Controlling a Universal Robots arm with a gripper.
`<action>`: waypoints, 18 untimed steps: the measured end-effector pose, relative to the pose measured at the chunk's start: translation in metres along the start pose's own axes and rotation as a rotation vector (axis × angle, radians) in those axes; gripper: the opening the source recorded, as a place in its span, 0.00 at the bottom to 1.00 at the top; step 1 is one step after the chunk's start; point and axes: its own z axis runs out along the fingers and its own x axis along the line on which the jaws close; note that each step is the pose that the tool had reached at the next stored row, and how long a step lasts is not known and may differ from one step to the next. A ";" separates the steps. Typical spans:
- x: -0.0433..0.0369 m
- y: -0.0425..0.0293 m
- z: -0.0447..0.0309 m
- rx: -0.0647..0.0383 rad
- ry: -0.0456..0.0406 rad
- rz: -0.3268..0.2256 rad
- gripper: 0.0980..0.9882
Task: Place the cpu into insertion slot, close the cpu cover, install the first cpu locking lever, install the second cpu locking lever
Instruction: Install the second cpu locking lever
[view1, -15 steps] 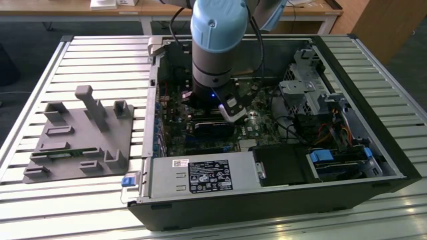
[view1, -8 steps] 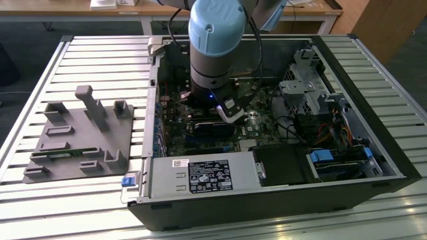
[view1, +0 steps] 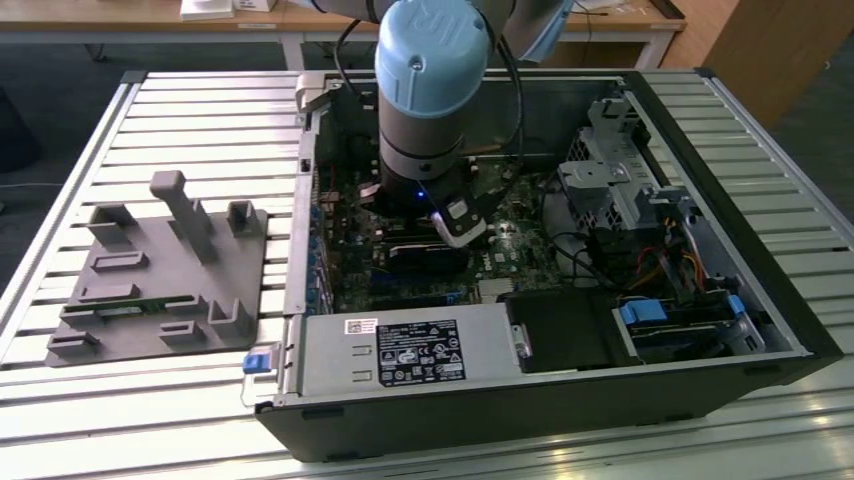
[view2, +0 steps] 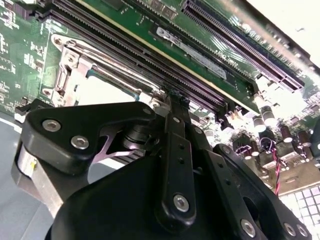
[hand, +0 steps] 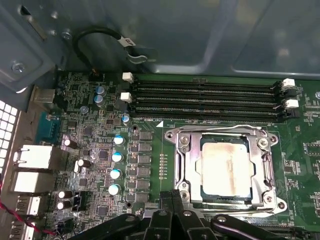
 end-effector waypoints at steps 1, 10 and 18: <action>0.0000 0.0000 0.0001 0.000 -0.0001 0.000 0.01; 0.0000 0.0038 -0.0117 -0.001 -0.0002 0.000 0.01; 0.0000 0.0069 -0.0209 -0.001 -0.0003 0.000 0.01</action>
